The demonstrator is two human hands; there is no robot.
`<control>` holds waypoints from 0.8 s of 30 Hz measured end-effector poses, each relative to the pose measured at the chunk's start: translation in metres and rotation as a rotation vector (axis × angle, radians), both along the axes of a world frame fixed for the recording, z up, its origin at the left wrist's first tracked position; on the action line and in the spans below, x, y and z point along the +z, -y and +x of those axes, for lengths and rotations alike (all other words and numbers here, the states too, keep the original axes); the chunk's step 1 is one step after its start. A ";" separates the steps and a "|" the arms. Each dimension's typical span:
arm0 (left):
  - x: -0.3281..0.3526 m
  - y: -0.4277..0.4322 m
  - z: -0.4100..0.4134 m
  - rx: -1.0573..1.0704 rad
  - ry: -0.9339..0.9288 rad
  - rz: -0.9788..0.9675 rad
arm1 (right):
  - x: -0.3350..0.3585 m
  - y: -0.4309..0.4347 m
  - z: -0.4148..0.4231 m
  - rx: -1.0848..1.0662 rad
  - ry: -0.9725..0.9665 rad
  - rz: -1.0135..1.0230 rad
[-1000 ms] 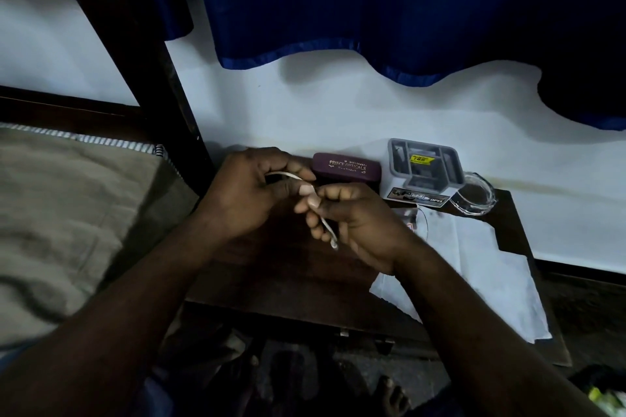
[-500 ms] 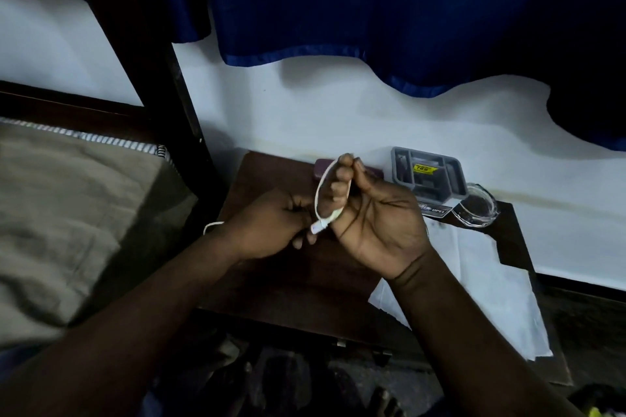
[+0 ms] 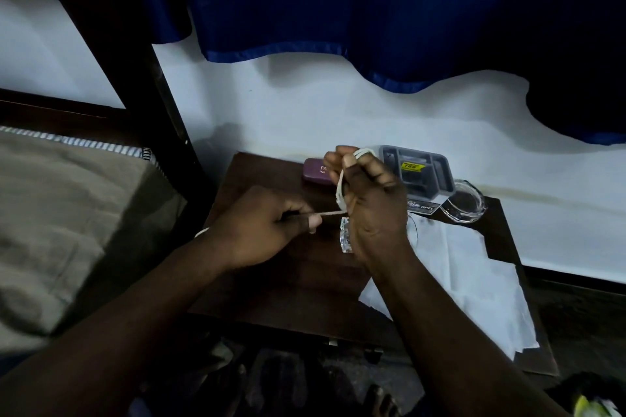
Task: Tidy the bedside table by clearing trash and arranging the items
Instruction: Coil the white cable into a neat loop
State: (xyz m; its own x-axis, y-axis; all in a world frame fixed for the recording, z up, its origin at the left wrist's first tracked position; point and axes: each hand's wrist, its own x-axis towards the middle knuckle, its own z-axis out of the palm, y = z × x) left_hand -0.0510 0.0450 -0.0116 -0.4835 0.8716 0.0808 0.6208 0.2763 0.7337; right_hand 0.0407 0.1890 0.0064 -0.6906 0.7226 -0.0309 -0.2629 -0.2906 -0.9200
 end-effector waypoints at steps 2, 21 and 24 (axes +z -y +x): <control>0.006 0.003 -0.003 0.014 -0.125 0.054 | -0.005 -0.001 0.001 0.043 0.134 0.168; 0.013 0.009 -0.022 0.137 0.009 0.413 | 0.001 0.005 0.015 0.705 0.309 -0.023; 0.009 0.003 -0.021 0.088 0.261 0.461 | 0.009 0.002 0.018 0.857 0.282 -0.228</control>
State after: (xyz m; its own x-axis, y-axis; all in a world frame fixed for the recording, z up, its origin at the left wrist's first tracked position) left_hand -0.0719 0.0417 -0.0027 -0.6087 0.7291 0.3130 0.3904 -0.0682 0.9181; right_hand 0.0592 0.1867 0.0152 -0.9309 -0.0752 -0.3574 0.3500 -0.4636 -0.8140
